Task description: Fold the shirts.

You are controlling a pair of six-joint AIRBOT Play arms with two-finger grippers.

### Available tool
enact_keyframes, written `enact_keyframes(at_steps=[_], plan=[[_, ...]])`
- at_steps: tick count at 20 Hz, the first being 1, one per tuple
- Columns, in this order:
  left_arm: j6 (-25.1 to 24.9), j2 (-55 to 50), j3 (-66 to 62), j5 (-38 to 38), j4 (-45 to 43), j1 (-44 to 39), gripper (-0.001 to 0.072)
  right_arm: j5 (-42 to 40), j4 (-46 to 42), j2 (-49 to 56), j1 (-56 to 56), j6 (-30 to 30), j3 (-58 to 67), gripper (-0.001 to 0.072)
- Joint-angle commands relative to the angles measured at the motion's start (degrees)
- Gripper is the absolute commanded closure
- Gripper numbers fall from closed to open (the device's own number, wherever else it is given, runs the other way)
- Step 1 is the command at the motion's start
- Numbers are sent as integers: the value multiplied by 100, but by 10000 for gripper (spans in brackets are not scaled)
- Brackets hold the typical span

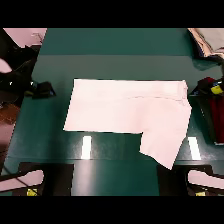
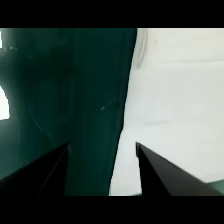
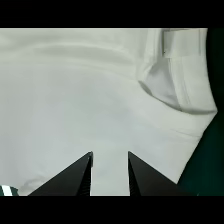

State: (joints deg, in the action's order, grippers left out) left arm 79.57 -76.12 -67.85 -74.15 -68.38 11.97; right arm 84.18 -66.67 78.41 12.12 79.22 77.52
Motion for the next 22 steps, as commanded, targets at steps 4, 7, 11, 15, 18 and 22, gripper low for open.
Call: enact_keyframes(at_steps=[4, 7, 11, 15, 18, 22], plan=[[-638, 1244, 2682, 407, 1224, 271, 206, 304, 422, -669, 328, -175, 22, 442], [-802, 1244, 3237, 717, 1731, 271, 207, 367, 422, -708, 323, -175, 22, 442], [-800, 1239, 3510, 940, 1727, 271, 208, 463, 422, -708, 321, -175, 22, 442], [-798, 1220, 3547, 920, 1646, 271, 208, 476, 422, -708, 321, -173, 22, 442], [-798, 1222, 3547, 914, 1648, 271, 208, 479, 422, -708, 321, -173, 22, 442], [-798, 1220, 3355, 848, 1652, 271, 208, 483, 420, -708, 321, -173, 22, 443]])
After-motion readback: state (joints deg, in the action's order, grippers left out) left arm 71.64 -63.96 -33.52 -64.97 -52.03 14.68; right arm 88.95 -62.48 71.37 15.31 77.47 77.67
